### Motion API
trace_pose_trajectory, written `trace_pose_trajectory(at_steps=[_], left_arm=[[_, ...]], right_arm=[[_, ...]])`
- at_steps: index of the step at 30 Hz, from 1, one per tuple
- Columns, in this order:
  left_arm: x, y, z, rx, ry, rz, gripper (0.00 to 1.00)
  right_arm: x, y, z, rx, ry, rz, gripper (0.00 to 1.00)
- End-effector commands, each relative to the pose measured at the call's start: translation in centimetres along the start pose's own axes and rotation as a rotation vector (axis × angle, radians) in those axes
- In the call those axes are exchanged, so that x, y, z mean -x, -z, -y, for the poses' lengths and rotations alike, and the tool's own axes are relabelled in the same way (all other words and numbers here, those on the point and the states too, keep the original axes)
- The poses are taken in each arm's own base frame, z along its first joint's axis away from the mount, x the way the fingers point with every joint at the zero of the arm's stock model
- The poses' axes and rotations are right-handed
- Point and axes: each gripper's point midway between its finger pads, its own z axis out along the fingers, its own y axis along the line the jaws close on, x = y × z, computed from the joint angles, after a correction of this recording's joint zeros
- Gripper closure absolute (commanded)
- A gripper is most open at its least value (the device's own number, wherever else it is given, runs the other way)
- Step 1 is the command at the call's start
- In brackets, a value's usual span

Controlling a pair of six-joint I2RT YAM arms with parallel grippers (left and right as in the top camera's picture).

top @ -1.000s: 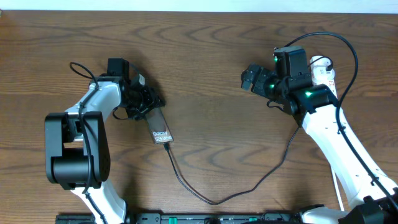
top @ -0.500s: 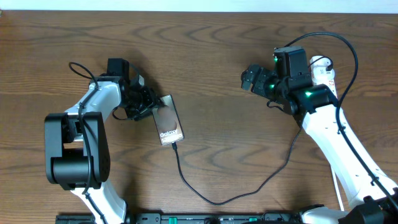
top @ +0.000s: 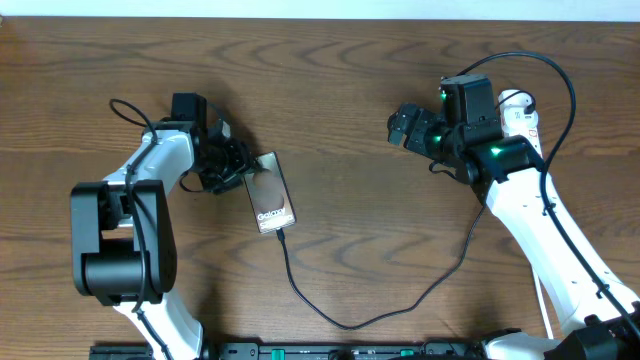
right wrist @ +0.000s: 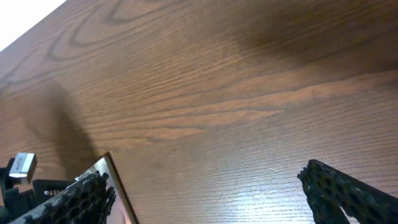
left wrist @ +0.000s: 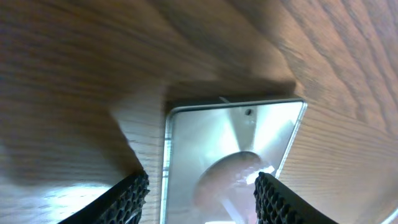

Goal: Plug charger to phone and switch on socket
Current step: 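Lower the phone flat onto the table with the left gripper and release, then move the right gripper over the white power strip's switch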

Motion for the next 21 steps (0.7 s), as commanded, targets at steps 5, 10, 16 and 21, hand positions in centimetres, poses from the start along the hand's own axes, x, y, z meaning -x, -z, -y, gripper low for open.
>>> trace_pose_trajectory(at_steps=[5, 10, 16, 21], left_arm=[[0.6, 3.6, -3.1, 0.143, 0.021, 0.112, 0.32], [0.2, 8.6, 0.1, 0.061, -0.042, 0.218, 0.24], [-1.9, 17.4, 6.8, -0.172, -0.239, 0.426, 0.13], [-4.0, 21.5, 8.9, -0.233, -0.316, 0.534, 0.11]], right_arm=[[0.2, 0.1, 0.2, -0.018, 0.023, 0.015, 0.01], [0.2, 0.1, 0.1, -0.016, 0.023, 0.017, 0.01], [0.2, 0.2, -0.1, -0.003, 0.012, 0.013, 0.01], [0.3, 0.5, -1.2, 0.06, 0.012, 0.007, 0.01]])
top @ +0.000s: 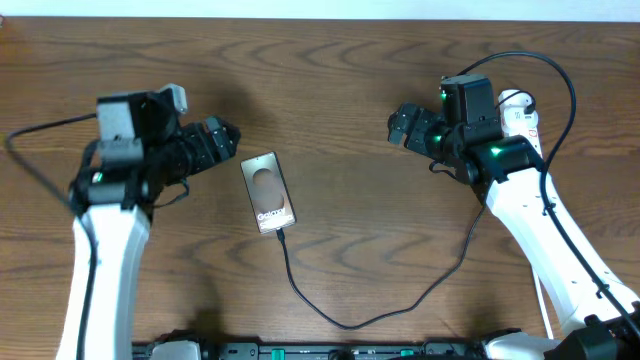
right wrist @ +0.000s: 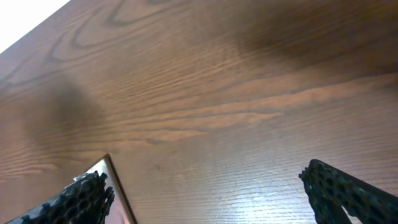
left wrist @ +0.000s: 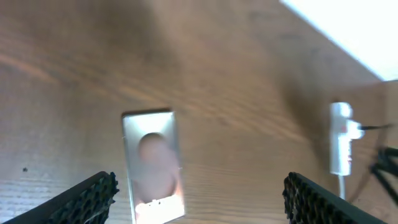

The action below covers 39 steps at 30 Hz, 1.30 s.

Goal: Plug charger to phone and switch on socket
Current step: 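Move the right gripper over the white power strip's switch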

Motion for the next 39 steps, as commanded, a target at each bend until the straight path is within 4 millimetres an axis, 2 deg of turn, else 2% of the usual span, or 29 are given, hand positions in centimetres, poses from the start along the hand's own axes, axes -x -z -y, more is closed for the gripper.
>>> trace_pose_trajectory(at_steps=[1, 4, 8, 10, 12, 13, 14, 16, 17, 18, 21, 22, 26, 31, 33, 34, 35, 36, 39], left_arm=[[0.1, 2.2, 2.2, -0.061, -0.059, 0.051, 0.11], [0.2, 3.3, 2.7, -0.073, -0.071, 0.081, 0.11], [0.2, 3.7, 2.9, -0.077, -0.077, 0.092, 0.11], [0.2, 3.6, 2.9, -0.077, -0.077, 0.092, 0.11], [0.2, 3.6, 2.9, -0.077, -0.077, 0.092, 0.11], [0.2, 3.6, 2.9, -0.077, -0.077, 0.092, 0.11], [0.2, 3.6, 2.9, -0.077, -0.077, 0.093, 0.11], [0.3, 3.6, 2.9, -0.077, -0.078, 0.093, 0.11], [0.3, 3.7, 3.0, -0.078, -0.079, 0.095, 0.11], [0.3, 3.7, 3.0, -0.078, -0.079, 0.096, 0.11], [0.5, 3.7, 2.9, -0.072, -0.081, 0.104, 0.11], [0.6, 3.7, 2.9, -0.072, -0.084, 0.11, 0.11], [0.9, 3.7, 3.1, -0.077, -0.09, 0.121, 0.1], [0.8, 3.7, 3.0, -0.075, -0.088, 0.117, 0.1], [0.8, 3.7, 3.0, -0.074, -0.086, 0.114, 0.1], [0.8, 3.7, 3.0, -0.074, -0.086, 0.114, 0.1], [0.8, 3.7, 3.0, -0.074, -0.086, 0.114, 0.1], [0.8, 3.7, 3.0, -0.074, -0.086, 0.114, 0.1], [0.8, 3.7, 3.0, -0.074, -0.086, 0.114, 0.1]], right_arm=[[0.5, 0.7, -1.4, 0.079, 0.013, 0.004, 0.01], [2.1, 2.2, -1.1, 0.096, 0.008, 0.038, 0.01], [5.6, 4.8, 2.2, 0.059, -0.03, 0.106, 0.01], [7.5, 6.4, 5.0, 0.039, -0.054, 0.119, 0.01], [8.4, 7.6, 7.1, 0.039, -0.068, 0.117, 0.01], [9.2, 8.9, 9.4, 0.035, -0.089, 0.119, 0.01], [9.4, 9.3, 10.2, 0.031, -0.095, 0.122, 0.01], [10.1, 10.9, 13.1, 0.006, -0.125, 0.141, 0.01], [10.5, 11.9, 15.4, -0.019, -0.149, 0.16, 0.01], [10.6, 12.3, 16.3, -0.029, -0.157, 0.169, 0.01], [11.1, 13.9, 21.1, -0.098, -0.17, 0.206, 0.02], [11.3, 14.0, 22.7, -0.113, -0.125, 0.212, 0.02], [11.6, 12.4, 25.2, -0.136, -0.04, 0.185, 0.01], [12.3, 7.0, 27.2, -0.045, -0.048, 0.141, 0.01], [12.3, 4.7, 27.3, 0.002, -0.015, 0.12, 0.01], [12.0, 3.0, 27.4, 0.037, 0.007, 0.098, 0.01], [11.9, 2.4, 27.4, 0.046, 0.012, 0.09, 0.01], [11.3, 0.5, 27.4, 0.061, 0.035, 0.06, 0.01], [10.4, -1.8, 26.7, 0.083, 0.103, 0.016, 0.01]])
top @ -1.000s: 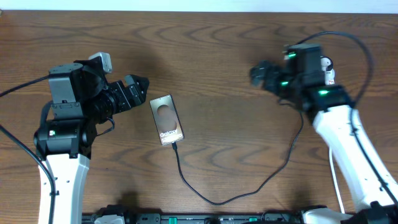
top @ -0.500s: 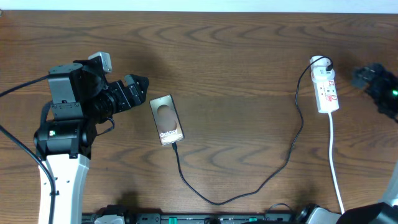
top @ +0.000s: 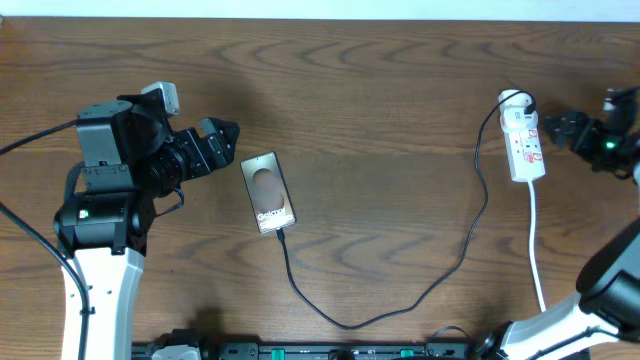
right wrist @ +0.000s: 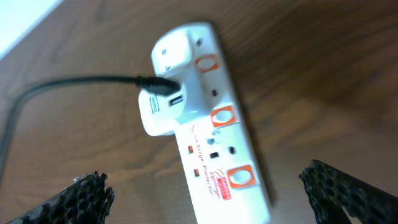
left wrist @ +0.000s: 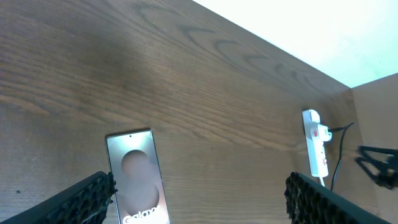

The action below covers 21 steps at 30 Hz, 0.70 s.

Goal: Plug charger to phone and switch on socket

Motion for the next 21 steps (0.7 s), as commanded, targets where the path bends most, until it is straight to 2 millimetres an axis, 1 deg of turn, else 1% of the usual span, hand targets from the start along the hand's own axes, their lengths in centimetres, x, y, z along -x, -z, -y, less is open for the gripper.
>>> trace_pose_trajectory(at_steps=[1, 4, 6, 8, 11, 13, 17, 21], left_arm=[[0.0, 0.2, 0.3, -0.009, -0.014, 0.003, 0.1], [-0.1, 0.2, 0.3, -0.008, -0.012, 0.0, 0.1], [-0.1, 0.2, 0.2, -0.007, -0.011, -0.001, 0.1], [-0.3, 0.2, 0.2, -0.005, -0.008, -0.007, 0.1], [-0.4, 0.2, 0.1, -0.002, -0.005, -0.013, 0.1], [-0.4, 0.2, 0.1, -0.002, -0.005, -0.013, 0.1], [-0.4, 0.2, 0.1, -0.002, -0.005, -0.013, 0.1], [-0.4, 0.2, 0.1, -0.002, -0.005, -0.013, 0.1]], right_arm=[[-0.6, -2.6, -2.4, 0.08, 0.14, -0.038, 0.01], [-1.7, -5.1, -3.0, 0.075, 0.17, -0.085, 0.01], [-2.4, -6.4, -2.9, 0.04, 0.184, -0.114, 0.01], [-2.8, -7.2, -3.1, 0.023, 0.192, -0.13, 0.01], [-2.7, -7.5, -3.6, 0.024, 0.209, -0.127, 0.01], [-2.6, -7.5, -3.6, 0.022, 0.212, -0.122, 0.01], [-2.6, -7.5, -2.7, -0.032, 0.216, -0.127, 0.01], [-2.1, -7.5, -2.4, -0.046, 0.224, -0.112, 0.01]])
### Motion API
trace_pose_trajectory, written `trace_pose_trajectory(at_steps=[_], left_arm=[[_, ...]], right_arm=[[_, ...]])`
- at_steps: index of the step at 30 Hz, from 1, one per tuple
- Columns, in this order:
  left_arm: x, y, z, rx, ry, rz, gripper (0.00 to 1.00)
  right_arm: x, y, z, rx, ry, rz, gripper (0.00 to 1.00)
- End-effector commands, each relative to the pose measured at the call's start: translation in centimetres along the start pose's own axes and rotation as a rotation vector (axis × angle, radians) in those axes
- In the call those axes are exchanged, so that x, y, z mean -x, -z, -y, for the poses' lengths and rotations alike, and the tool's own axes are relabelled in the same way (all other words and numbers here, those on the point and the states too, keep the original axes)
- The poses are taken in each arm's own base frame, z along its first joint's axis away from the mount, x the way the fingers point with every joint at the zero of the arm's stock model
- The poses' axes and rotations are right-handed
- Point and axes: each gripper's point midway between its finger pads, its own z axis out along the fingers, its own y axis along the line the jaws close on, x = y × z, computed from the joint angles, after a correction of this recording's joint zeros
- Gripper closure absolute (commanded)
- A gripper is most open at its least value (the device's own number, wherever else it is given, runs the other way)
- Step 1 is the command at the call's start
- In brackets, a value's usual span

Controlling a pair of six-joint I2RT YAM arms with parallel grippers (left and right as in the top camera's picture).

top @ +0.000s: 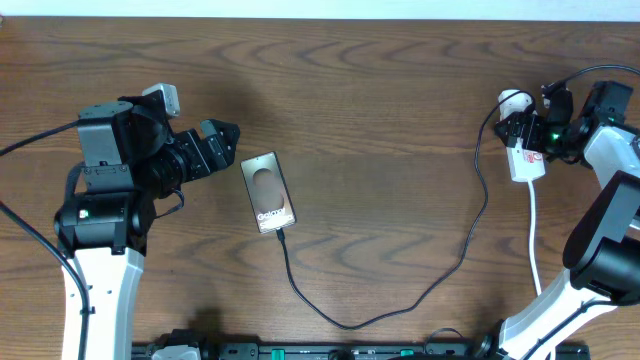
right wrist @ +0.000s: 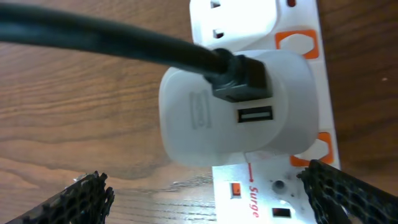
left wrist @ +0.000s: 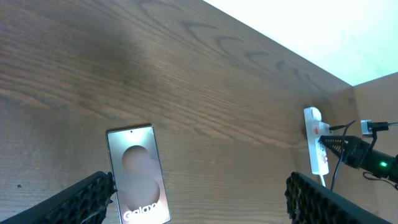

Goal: Plug charger to phone and switch on socket

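Observation:
The phone point(top: 268, 194) lies face up left of centre, showing also in the left wrist view point(left wrist: 138, 175). A black cable point(top: 400, 300) runs from its lower edge to a white charger point(right wrist: 236, 118) seated in the white power strip point(top: 524, 152). My right gripper point(top: 517, 132) is open and low over the strip's far end, its fingers point(right wrist: 81, 199) on either side of the charger and an orange switch point(right wrist: 297, 40). Just left of the phone, raised off the table, my left gripper point(top: 222, 148) is open and holds nothing.
The strip's own white cord point(top: 535, 250) runs down toward the front edge. A black rail point(top: 320, 352) lies along the front of the wooden table point(top: 380, 90). The table's far edge meets a pale wall point(left wrist: 311, 25).
My right gripper was out at the table's right edge, east of the power strip; now it is down over the strip's far end around the charger. The left arm and phone have not moved.
My left gripper was low against the phone's upper left corner, the right gripper open at mid right. Then the left was lifted back off the phone. Later the right arm stood beyond the strip, and now it is at the charger.

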Motion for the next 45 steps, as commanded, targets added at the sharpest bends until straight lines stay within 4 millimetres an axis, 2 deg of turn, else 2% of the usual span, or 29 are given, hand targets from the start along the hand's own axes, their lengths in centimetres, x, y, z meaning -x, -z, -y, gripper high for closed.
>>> trace_pose_trajectory(at_steps=[1, 7, 33, 37, 41, 45], left_arm=[[-0.1, 0.2, 0.2, -0.008, -0.013, 0.001, 0.1], [-0.1, 0.2, 0.2, -0.008, -0.013, 0.001, 0.1], [-0.2, 0.2, 0.2, -0.006, -0.011, -0.003, 0.1], [-0.2, 0.2, 0.2, -0.005, -0.009, -0.006, 0.1], [-0.2, 0.2, 0.2, -0.005, -0.01, -0.006, 0.1], [-0.2, 0.2, 0.2, -0.005, -0.01, -0.005, 0.1]], right_arm=[[0.8, 0.1, 0.6, -0.032, 0.025, 0.019, 0.01], [1.4, 0.1, 0.7, -0.037, 0.037, 0.043, 0.01], [1.5, -0.6, -1.0, 0.009, -0.041, 0.047, 0.01], [1.4, -1.2, -1.1, 0.013, -0.055, 0.042, 0.01], [0.3, -2.4, -0.8, 0.019, -0.085, 0.008, 0.01], [-0.6, -3.4, -1.3, 0.074, -0.104, -0.02, 0.02]])
